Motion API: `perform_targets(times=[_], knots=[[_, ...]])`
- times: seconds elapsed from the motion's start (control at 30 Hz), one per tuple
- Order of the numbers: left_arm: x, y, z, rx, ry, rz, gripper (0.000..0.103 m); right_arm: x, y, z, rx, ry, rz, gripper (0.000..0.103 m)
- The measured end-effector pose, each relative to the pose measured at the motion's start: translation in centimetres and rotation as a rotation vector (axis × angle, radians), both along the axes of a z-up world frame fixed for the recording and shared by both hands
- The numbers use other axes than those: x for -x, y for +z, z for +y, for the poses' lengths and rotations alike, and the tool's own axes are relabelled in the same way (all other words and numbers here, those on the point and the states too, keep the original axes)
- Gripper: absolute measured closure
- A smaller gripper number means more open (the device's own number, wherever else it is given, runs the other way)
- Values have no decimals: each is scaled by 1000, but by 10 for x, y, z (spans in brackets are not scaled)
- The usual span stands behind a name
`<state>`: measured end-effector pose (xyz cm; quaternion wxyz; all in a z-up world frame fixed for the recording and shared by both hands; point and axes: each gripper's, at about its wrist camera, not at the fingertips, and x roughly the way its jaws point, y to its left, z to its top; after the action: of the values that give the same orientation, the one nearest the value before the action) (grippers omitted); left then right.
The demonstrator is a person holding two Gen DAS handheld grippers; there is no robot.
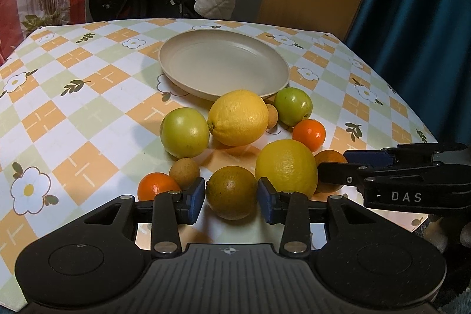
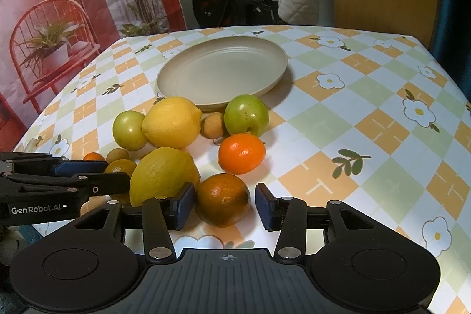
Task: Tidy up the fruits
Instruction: 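Move the left tool toward one orange while the right tool approaches another orange, then close the left tool on its orange while the right tool closes on another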
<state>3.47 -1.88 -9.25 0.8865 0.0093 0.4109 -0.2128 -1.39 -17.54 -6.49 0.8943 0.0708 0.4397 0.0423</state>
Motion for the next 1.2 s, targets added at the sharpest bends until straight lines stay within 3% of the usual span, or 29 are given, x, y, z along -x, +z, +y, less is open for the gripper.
perform_targets(times=[0.13, 0.47, 0.97, 1.2], knots=[[0, -1, 2, -4, 9, 4, 53, 0, -1, -1, -3, -3, 3, 59], [2, -2, 2, -7, -1, 6, 53, 1, 1, 0, 19, 1, -1, 59], [1, -5, 2, 12, -2, 14, 53, -2, -5, -11, -73, -33, -2, 59], [6, -8, -5, -25, -28, 23, 59, 1, -3, -5, -44, -9, -7, 64]])
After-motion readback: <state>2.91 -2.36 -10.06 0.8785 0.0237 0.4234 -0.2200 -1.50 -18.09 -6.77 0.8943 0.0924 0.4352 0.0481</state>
